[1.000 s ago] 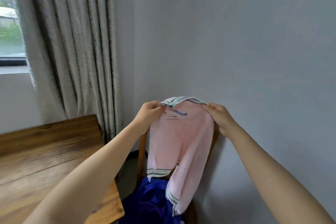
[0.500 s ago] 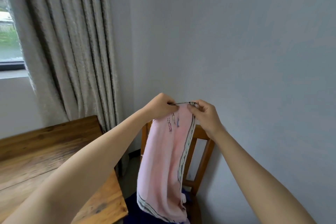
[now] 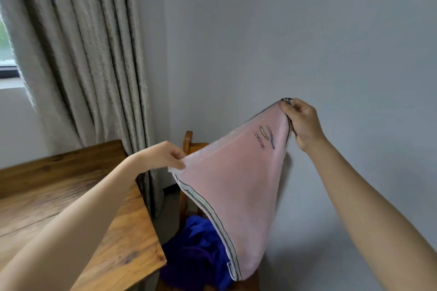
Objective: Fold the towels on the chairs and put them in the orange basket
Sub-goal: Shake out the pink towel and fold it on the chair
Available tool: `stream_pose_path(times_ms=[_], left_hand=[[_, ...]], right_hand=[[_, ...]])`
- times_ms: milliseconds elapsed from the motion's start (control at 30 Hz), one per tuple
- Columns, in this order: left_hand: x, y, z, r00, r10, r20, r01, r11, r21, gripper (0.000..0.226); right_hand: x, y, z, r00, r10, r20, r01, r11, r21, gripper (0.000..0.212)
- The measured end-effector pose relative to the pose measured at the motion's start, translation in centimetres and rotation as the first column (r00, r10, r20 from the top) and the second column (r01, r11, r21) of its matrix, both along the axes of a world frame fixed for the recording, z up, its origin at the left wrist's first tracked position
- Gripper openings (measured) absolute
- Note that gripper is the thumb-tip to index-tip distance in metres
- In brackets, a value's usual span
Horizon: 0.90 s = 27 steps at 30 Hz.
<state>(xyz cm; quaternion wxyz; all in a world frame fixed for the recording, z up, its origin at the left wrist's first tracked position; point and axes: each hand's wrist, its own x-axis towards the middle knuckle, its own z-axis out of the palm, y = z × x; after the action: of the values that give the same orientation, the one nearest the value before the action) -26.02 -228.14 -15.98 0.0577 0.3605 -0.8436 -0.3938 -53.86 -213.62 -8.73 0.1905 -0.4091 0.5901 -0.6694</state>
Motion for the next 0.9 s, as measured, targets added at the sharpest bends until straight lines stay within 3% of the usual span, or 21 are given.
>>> stream_pose_path(times_ms=[100, 200, 333, 500, 633, 800, 900], left_hand=[[1.5, -0.8, 0.3, 0.968, 0.123, -0.219, -0.092, 0.985, 0.148, 0.007], [2.9, -1.3, 0.8, 0.833, 0.271, -0.482, -0.031, 0.893, 0.449, 0.010], [4.0, -1.1, 1.4, 0.766, 0.304, -0.567, 0.053, 0.849, 0.526, 0.026], [5.7, -0.7, 1.6, 0.858, 0.242, -0.452, -0.072, 0.929, 0.362, 0.038], [6.7, 1.3, 2.0, 0.889, 0.291, -0.353, -0.203, 0.943, 0.265, 0.025], [8.1, 5.1, 4.5, 0.841, 0.418, -0.343, -0.409, 0.907, 0.103, 0.021], [8.4, 8.2, 6.0, 0.754, 0.519, -0.401, -0.576, 0.817, -0.026, 0.022]], right_hand=[[-0.3, 0.3, 0.3, 0.999, -0.022, -0.026, 0.023, 0.999, 0.027, 0.037], [-0.7, 0.5, 0.4, 0.999, -0.045, -0.006, 0.045, 0.998, 0.039, 0.031], [-0.9, -0.2, 0.0, 0.997, -0.067, 0.023, 0.065, 0.995, 0.073, 0.036], [-0.4, -2.2, -0.8, 0.999, -0.029, 0.046, 0.024, 0.992, 0.122, 0.029], [0.3, -3.8, -1.4, 0.996, 0.042, 0.073, -0.051, 0.991, 0.124, 0.028], [0.9, -5.9, -0.2, 0.980, 0.184, 0.079, -0.193, 0.974, 0.119, 0.032], [1.6, -7.2, 1.3, 0.960, 0.274, 0.054, -0.278, 0.956, 0.093, 0.038]])
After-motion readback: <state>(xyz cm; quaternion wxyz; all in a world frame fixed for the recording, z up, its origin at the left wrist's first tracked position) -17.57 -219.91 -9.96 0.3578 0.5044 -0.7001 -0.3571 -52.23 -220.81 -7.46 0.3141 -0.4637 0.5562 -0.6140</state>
